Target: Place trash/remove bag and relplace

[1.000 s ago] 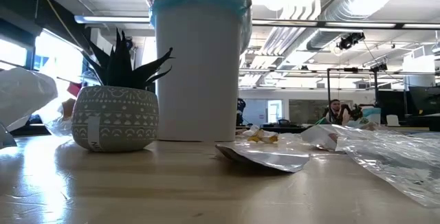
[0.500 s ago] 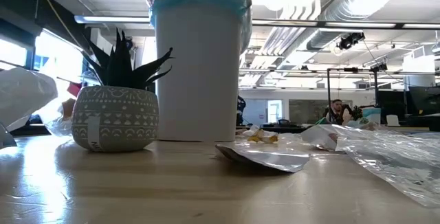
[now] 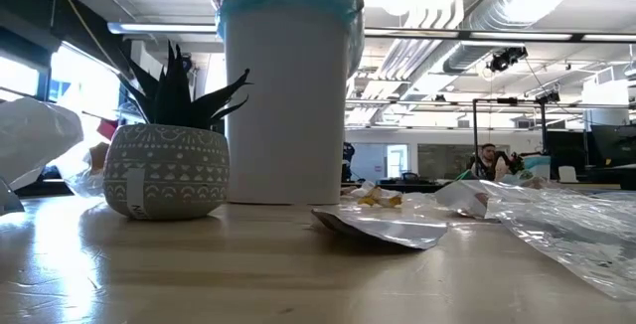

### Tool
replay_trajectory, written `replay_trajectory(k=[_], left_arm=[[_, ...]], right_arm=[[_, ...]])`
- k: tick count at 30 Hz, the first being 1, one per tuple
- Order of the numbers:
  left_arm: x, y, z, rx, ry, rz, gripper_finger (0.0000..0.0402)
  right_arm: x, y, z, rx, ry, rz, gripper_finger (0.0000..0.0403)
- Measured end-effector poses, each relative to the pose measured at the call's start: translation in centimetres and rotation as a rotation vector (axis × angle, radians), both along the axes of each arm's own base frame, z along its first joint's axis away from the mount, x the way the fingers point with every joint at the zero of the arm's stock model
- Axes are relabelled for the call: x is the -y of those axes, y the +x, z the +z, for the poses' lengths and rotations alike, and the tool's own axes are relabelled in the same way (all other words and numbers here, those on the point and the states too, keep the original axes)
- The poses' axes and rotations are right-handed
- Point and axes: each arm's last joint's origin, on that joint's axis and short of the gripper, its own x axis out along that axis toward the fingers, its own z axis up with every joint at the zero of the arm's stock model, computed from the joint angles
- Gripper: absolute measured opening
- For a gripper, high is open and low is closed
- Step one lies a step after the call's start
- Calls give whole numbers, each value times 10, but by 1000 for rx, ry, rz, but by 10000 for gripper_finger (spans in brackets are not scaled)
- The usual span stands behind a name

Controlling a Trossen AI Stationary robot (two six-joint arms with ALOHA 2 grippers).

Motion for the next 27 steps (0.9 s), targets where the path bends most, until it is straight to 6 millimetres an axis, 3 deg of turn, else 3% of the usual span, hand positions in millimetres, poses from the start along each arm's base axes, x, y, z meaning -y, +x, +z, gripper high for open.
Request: replay_trajectory(k=[27], left_arm=[[0, 0, 0, 0, 0, 0, 0]], right_arm=[[1, -1, 0, 2, -5, -38, 0]])
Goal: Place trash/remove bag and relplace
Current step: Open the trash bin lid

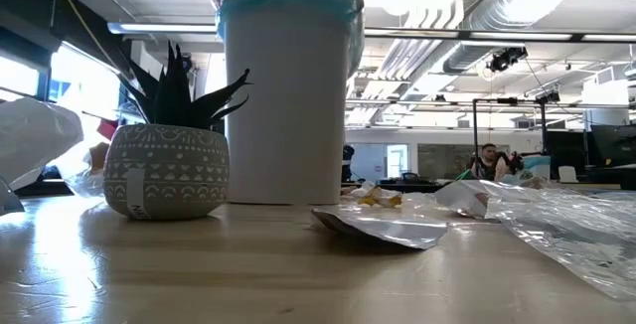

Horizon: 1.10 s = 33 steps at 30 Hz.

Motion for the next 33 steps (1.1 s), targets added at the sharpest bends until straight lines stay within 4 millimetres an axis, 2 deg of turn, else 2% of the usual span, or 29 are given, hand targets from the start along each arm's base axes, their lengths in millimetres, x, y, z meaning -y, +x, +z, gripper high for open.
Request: replay_trajectory(k=[5, 12, 16, 33], left_arm=[[0, 0, 1, -1, 8, 1, 0], [0, -1, 9, -99, 151, 13, 0], [0, -1, 9, -111, 162, 15, 0], [0, -1, 10, -157, 208, 7, 0]], right_arm=[[0, 0, 0, 1, -2, -12, 0], [0, 0, 2, 3, -26, -9, 0], [1, 0, 5, 17, -65, -20, 0], [-10, 10, 11, 118, 43, 383, 0]])
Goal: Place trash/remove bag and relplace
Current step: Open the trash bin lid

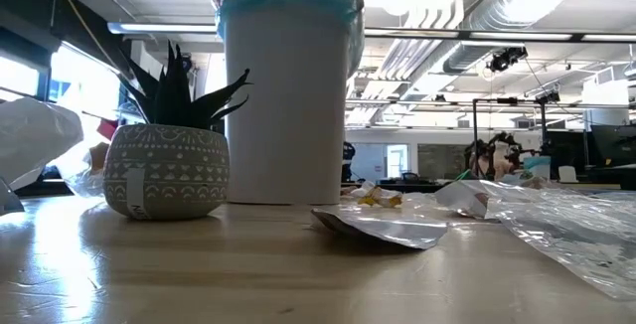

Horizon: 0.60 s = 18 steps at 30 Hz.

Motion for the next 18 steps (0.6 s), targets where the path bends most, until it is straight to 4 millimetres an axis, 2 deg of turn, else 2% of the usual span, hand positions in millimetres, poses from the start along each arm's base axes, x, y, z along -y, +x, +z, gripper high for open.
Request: replay_trajectory(k=[10, 18], left_arm=[[0, 0, 0, -1, 4, -18, 0], [0, 1, -1, 15, -20, -22, 0]], right_arm=[[3, 3, 0, -1, -7, -101, 0], [4, 11, 0, 13, 108, -128, 0]])
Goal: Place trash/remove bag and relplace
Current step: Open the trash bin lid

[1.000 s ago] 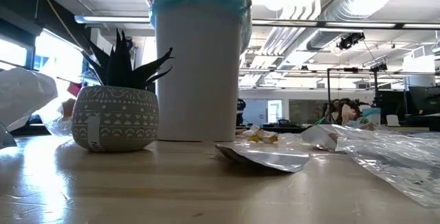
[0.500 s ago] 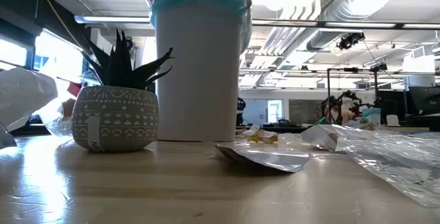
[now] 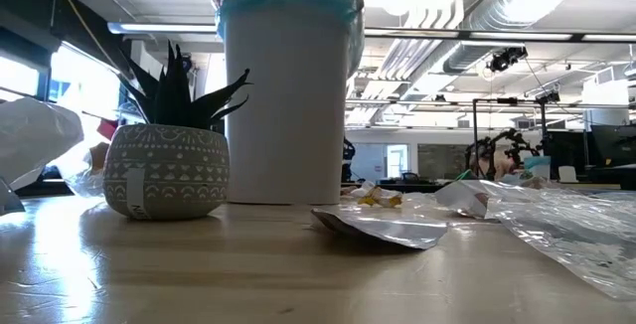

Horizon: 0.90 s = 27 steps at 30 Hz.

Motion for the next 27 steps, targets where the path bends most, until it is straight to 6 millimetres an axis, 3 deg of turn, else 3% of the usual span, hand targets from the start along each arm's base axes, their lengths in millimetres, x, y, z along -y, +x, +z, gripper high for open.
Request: replay_trajectory(k=[12, 19, 27], left_arm=[[5, 5, -6, -43, 16, -207, 0], [7, 6, -4, -33, 41, -305, 0], [7, 7, -4, -14, 8, -292, 0]], right_arm=[[1, 23, -9, -104, -3, -18, 0], [7, 34, -8, -61, 43, -174, 0], [7, 60, 14, 114, -184, -119, 0]])
